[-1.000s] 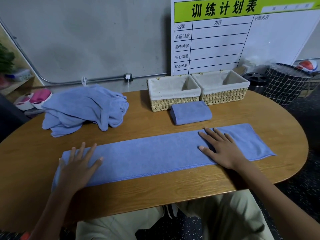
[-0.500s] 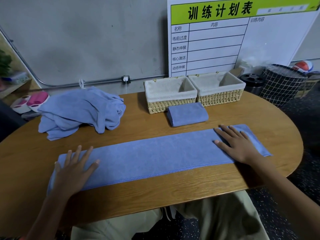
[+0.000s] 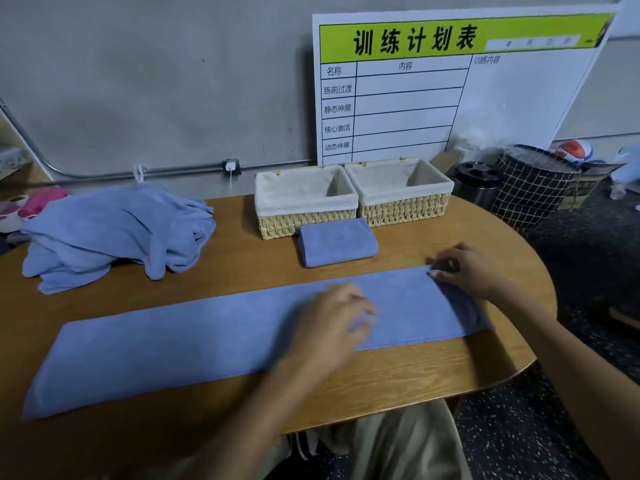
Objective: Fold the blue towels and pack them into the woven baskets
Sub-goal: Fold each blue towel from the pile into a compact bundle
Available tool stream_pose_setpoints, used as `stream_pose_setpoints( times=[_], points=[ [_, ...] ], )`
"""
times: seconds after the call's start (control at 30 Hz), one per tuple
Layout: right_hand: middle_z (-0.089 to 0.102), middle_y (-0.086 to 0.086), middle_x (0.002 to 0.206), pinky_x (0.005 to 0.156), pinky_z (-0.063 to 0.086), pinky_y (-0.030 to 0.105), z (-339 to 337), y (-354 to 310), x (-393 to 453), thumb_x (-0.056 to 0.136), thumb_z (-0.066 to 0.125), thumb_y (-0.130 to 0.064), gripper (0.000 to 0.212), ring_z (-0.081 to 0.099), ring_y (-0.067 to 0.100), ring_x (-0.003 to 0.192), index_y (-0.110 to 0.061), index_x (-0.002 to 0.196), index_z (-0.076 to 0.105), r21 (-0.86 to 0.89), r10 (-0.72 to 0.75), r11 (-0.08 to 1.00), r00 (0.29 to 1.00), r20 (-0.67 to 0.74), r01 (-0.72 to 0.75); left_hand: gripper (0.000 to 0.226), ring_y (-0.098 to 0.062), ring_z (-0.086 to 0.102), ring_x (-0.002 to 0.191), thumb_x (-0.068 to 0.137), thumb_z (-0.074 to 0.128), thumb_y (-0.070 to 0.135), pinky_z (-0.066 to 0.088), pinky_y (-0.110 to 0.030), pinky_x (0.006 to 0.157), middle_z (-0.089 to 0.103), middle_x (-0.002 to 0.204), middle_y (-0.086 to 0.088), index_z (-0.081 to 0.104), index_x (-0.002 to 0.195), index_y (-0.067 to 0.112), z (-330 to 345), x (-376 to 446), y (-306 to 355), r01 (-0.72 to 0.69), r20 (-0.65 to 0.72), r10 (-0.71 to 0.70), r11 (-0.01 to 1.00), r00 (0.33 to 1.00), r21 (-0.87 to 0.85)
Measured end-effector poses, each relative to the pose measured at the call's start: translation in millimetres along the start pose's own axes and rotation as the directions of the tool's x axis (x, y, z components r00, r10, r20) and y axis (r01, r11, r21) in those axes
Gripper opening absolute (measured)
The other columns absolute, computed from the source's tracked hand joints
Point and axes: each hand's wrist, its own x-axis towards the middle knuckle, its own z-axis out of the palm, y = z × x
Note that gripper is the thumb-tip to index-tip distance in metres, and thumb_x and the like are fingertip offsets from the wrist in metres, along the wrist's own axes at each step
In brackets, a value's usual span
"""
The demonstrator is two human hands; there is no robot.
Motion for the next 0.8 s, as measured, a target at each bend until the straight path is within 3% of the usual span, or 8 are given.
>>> stream_pose_setpoints(
  times=[0.07,0.13,0.23,0.43,0.5,0.57,0.67,0.8],
  points=[
    [0.056,0.009,0.095,0.079,0.045,0.037,-6,1,12,0.083,0.078,-0.036,0.027,0.053,0.025,0.089,-0.013,0.094,0.069,0.0,-0.016,1.0,0.998,0.065,0.016,0.023,-0.017,0.052,0.105,0.091,0.065,0.04,0.04,-0.036,0.087,0.057,0.11,0.006,0.072,0.109,0.026,47,30,44,-0.132,0.118,0.13,0.991,0.985,0.015],
    [0.059,0.009,0.081,0.07,0.044,0.039,-10,4,21,0.083,0.078,-0.032,0.027,0.056,0.031,0.081,-0.01,0.08,0.063,0.049,-0.063,0.997,0.991,0.116,0.057,0.037,-0.023,0.051,0.106,0.088,0.066,0.052,0.038,-0.041,0.086,0.055,0.109,0.0,0.069,0.113,0.025,83,52,67,-0.184,0.177,0.169,0.98,0.969,0.071],
    [0.062,0.012,0.08,0.069,0.043,0.036,-14,9,26,0.087,0.076,-0.023,0.023,0.056,0.023,0.075,-0.004,0.085,0.063,0.243,-0.101,0.968,0.98,0.17,0.057,0.045,-0.024,0.052,0.101,0.084,0.065,0.062,0.04,-0.041,0.079,0.053,0.103,-0.001,0.065,0.108,0.024,110,75,77,-0.202,0.209,0.169,0.968,0.963,0.15],
    [0.063,0.004,0.087,0.068,0.043,0.016,-16,16,26,0.089,0.072,-0.008,0.013,0.057,0.006,0.075,-0.002,0.097,0.064,0.52,-0.13,0.854,0.974,0.185,0.015,0.029,-0.033,0.062,0.087,0.088,0.069,0.033,0.043,-0.041,0.062,0.061,0.097,-0.011,0.062,0.105,0.01,109,96,76,-0.262,0.203,0.232,0.956,0.951,0.135],
    [0.064,0.004,0.093,0.075,0.045,0.019,-17,19,27,0.089,0.072,-0.009,0.015,0.058,0.008,0.081,-0.004,0.101,0.063,0.572,-0.127,0.82,0.976,0.176,0.004,0.028,-0.036,0.062,0.072,0.082,0.069,0.019,0.04,-0.038,0.053,0.059,0.084,-0.013,0.06,0.106,0.007,108,96,76,-0.337,0.233,0.291,0.923,0.928,0.187],
    [0.066,0.007,0.101,0.083,0.046,0.028,-18,19,27,0.09,0.071,-0.011,0.017,0.06,0.013,0.089,-0.006,0.104,0.064,0.591,-0.132,0.807,0.975,0.182,-0.001,0.042,-0.033,0.059,0.061,0.077,0.069,0.011,0.039,-0.034,0.048,0.057,0.076,-0.011,0.056,0.117,0.009,109,96,77,-0.374,0.23,0.323,0.898,0.918,0.233],
    [0.069,0.013,0.107,0.088,0.048,0.036,-18,19,27,0.091,0.07,-0.013,0.017,0.061,0.019,0.095,-0.009,0.107,0.066,0.581,-0.129,0.814,0.974,0.186,-0.003,0.054,-0.03,0.058,0.058,0.077,0.066,0.008,0.04,-0.033,0.046,0.055,0.074,-0.009,0.047,0.127,0.013,107,99,81,-0.39,0.228,0.334,0.879,0.914,0.275],
    [0.07,0.013,0.108,0.081,0.049,0.024,-18,16,27,0.091,0.069,-0.01,0.016,0.062,0.014,0.094,-0.007,0.107,0.068,0.606,-0.139,0.795,0.975,0.175,0.004,0.047,-0.032,0.058,0.062,0.088,0.059,0.008,0.041,-0.038,0.051,0.06,0.082,-0.011,0.039,0.129,0.018,99,102,77,-0.269,0.196,0.251,0.961,0.948,0.07]
  ],
)
